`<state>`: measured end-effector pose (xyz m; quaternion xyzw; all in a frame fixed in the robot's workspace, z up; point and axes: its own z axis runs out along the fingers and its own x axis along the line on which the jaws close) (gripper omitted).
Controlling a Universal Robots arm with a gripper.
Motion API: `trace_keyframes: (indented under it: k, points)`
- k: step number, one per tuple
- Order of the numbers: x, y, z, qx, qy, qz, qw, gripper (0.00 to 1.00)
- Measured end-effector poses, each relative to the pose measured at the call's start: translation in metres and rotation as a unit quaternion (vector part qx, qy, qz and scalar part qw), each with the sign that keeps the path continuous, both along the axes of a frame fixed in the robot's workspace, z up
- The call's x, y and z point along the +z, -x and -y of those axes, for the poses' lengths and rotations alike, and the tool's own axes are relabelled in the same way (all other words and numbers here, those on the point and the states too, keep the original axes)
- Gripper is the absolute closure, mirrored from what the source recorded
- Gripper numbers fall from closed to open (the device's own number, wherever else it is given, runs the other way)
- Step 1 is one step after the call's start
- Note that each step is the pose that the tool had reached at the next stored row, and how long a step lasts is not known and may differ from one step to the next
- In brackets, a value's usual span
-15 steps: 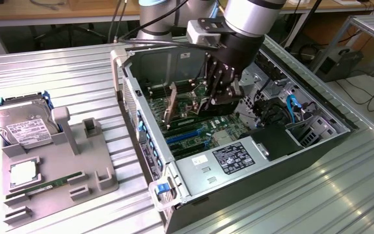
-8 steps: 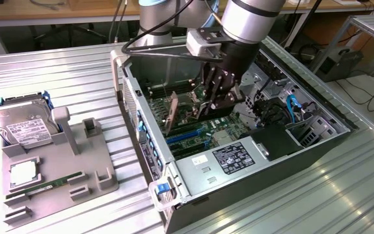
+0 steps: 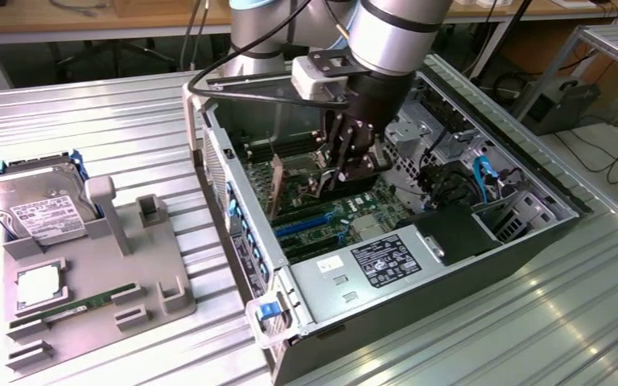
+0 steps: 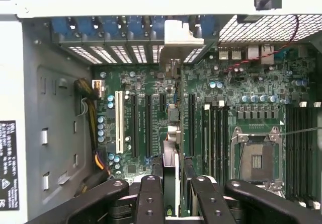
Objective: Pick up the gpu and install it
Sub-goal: 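Insert the gpu into the slot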
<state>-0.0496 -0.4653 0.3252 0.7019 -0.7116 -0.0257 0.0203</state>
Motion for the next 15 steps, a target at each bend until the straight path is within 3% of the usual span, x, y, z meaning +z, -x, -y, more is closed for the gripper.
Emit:
trace_keyframes:
  k: [4,6,10,15]
  points:
    - [-0.0045,0.007,-0.0074,0.000,-0.0001,0.0049,1.0000,0.74]
    - [-0.0088,0.010,-0.0091,0.001,-0.0002,0.0076,1.0000,0.74]
    - [-0.0184,0.016,-0.0092,0.002,-0.0001,0.0105,0.9999,0.74]
    - [-0.0278,0.018,-0.0093,0.004,-0.0001,0.0119,0.9999,0.74]
